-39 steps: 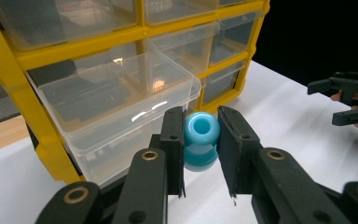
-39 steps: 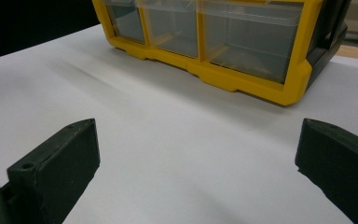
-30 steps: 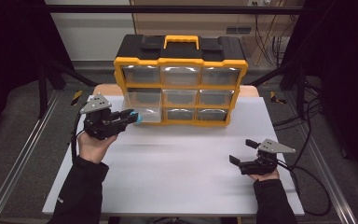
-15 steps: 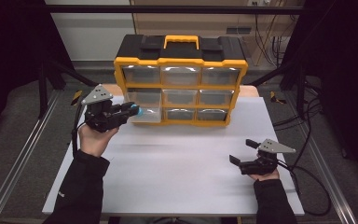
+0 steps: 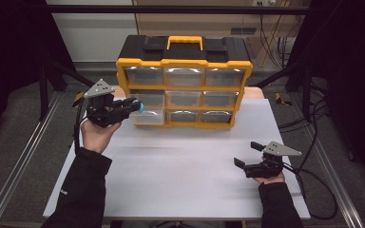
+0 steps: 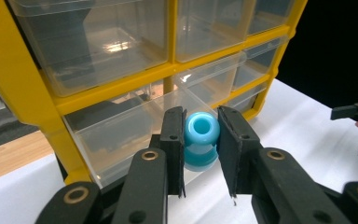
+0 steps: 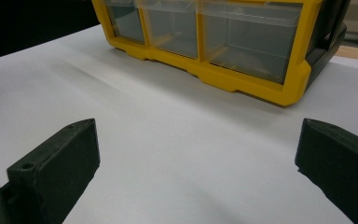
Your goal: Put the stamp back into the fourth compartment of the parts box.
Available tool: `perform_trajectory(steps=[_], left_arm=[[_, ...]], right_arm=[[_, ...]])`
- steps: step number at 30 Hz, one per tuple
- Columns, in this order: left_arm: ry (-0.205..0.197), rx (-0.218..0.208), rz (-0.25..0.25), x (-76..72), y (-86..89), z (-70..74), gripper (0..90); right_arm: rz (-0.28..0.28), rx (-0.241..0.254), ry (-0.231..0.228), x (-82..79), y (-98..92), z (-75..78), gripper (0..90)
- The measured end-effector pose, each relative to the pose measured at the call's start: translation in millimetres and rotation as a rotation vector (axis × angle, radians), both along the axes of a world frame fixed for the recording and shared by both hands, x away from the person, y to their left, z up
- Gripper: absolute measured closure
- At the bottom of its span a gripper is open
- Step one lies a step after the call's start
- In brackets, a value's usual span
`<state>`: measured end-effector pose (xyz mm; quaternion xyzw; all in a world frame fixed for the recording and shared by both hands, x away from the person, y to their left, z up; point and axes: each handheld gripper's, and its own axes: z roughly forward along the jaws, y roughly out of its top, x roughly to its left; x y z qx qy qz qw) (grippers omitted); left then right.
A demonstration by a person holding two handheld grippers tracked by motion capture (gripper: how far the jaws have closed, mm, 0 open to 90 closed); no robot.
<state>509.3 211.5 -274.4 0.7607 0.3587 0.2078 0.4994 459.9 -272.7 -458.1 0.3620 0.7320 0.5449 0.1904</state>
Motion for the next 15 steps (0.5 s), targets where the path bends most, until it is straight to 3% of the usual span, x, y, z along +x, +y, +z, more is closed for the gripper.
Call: perform_trajectory(steps=[15], left_arm=[[0.003, 0.026, 0.030, 14.8, -0.3, 2.5, 71.7]], right_arm=[[-0.001, 0.001, 0.000, 0.0, -0.1, 0.1, 0.2]])
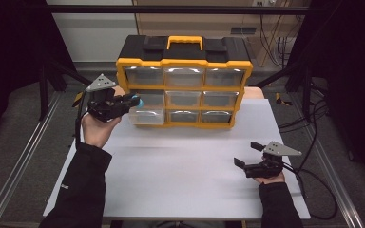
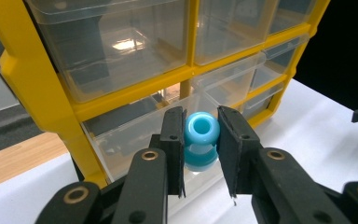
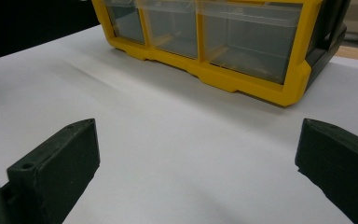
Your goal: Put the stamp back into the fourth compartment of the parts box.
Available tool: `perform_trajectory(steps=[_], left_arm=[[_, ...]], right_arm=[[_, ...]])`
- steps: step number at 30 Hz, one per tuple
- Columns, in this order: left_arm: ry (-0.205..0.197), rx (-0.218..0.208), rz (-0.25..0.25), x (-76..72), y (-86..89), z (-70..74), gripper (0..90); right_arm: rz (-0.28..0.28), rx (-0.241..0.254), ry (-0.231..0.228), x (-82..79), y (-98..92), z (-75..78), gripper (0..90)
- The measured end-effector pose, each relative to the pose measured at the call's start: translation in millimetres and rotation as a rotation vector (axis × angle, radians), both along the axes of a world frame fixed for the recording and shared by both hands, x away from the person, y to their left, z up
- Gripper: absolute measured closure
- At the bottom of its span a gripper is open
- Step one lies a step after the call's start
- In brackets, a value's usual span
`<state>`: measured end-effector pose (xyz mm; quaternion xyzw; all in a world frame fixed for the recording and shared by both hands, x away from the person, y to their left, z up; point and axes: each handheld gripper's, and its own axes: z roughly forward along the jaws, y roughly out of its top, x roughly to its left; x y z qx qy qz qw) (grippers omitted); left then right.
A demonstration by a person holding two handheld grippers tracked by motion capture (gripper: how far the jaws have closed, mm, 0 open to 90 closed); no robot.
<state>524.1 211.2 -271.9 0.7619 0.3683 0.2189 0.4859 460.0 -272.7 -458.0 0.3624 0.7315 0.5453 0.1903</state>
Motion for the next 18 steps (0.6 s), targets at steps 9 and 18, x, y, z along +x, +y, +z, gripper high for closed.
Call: perform_trajectory(steps=[9, 18], left_arm=[[-0.001, 0.016, 0.013, 8.5, -2.3, -0.9, 71.7], [0.006, 0.033, 0.025, 17.3, -4.8, -6.1, 71.7]], right_arm=[[0.000, 0.000, 0.001, 0.1, 0.2, -0.2, 0.2], [0.000, 0.001, 0.001, 0.1, 0.0, -0.1, 0.2]])
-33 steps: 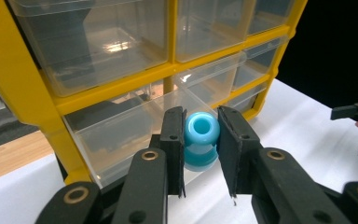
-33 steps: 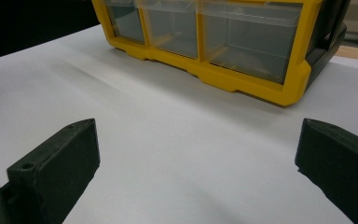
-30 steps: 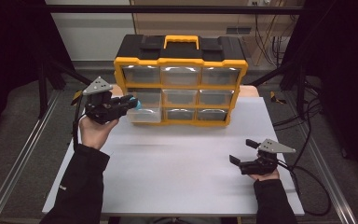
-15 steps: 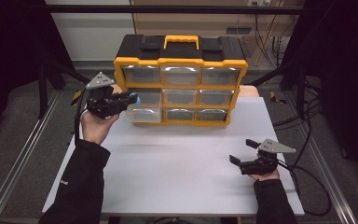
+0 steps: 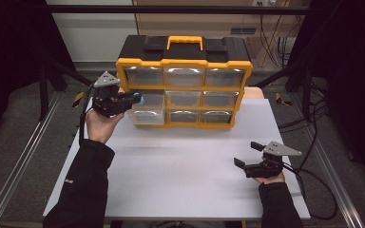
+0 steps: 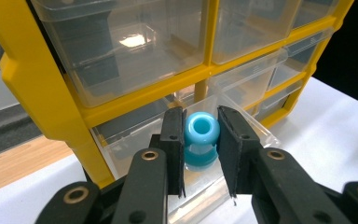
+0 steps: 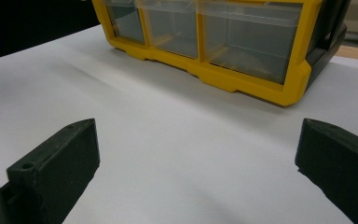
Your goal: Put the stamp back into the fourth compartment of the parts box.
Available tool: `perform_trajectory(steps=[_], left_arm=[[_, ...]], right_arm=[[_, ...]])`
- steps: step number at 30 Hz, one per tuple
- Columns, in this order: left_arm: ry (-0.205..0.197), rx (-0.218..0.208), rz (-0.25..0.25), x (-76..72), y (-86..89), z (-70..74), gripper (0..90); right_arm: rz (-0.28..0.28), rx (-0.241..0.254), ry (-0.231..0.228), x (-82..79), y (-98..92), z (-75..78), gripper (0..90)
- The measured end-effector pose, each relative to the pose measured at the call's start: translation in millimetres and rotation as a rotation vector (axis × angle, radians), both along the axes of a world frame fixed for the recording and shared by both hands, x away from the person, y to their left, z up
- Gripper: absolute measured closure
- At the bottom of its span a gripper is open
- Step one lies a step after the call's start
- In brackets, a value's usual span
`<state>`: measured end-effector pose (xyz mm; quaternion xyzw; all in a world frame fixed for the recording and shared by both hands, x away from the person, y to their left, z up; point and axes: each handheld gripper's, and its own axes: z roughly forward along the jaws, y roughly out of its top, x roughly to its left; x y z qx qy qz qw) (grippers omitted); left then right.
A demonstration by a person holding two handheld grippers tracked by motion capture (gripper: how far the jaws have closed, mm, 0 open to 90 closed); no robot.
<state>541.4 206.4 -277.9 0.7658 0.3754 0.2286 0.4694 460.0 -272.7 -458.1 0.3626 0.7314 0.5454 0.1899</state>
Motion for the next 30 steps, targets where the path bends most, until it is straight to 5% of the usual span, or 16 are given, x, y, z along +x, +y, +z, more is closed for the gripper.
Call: perform_trajectory(steps=[30], left_arm=[[0.048, 0.065, 0.026, 15.8, -2.6, -23.8, 71.7]], right_arm=[[0.000, 0.001, 0.000, 0.0, 0.1, -0.1, 0.2]])
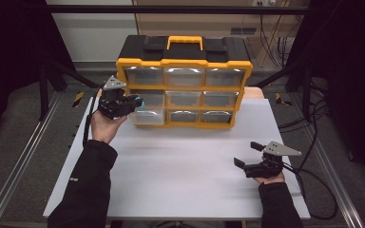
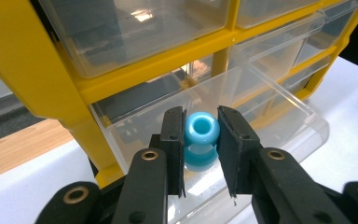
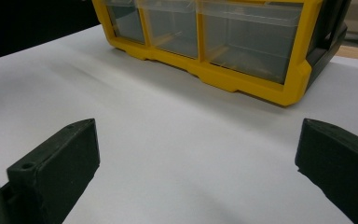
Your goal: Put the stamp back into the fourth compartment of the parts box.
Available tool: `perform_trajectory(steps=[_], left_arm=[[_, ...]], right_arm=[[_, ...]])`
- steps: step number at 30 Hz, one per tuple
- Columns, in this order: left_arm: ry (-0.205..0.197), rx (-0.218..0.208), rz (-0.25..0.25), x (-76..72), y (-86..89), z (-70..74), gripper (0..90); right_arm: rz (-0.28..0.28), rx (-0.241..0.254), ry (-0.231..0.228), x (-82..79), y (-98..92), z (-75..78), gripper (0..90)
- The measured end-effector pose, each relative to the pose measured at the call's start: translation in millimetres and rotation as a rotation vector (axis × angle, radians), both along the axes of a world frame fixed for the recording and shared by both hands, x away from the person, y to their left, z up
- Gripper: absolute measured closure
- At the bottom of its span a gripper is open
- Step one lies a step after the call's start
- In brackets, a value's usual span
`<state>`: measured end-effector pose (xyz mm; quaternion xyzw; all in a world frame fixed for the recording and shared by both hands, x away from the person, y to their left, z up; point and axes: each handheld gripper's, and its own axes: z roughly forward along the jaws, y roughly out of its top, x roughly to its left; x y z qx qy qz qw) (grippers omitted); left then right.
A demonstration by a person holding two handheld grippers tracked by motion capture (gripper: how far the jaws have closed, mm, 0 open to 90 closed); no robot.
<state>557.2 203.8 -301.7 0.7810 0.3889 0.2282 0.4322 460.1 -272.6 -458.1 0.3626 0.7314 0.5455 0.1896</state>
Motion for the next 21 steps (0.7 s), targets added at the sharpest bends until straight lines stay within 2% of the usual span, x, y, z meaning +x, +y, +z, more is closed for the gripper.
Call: perform_trajectory(steps=[11, 16, 19, 21], left_arm=[[0.026, 0.013, 0.013, 5.0, -1.4, -8.0, 71.2], [0.018, -0.029, 0.017, 3.8, 2.4, -9.2, 67.3], [0.000, -0.042, 0.021, 0.1, 4.8, -7.6, 61.2], [-0.014, -0.066, 0.015, -3.5, 7.8, -6.3, 56.3]], right_arm=[[0.000, 0.000, 0.000, 0.0, 0.0, 0.0, 0.2], [-0.002, 0.001, 0.000, -0.1, -0.3, 0.2, 0.2], [-0.001, 0.001, 0.000, -0.1, -0.2, 0.2, 0.2], [-0.002, 0.001, 0.000, -0.1, -0.2, 0.3, 0.2]])
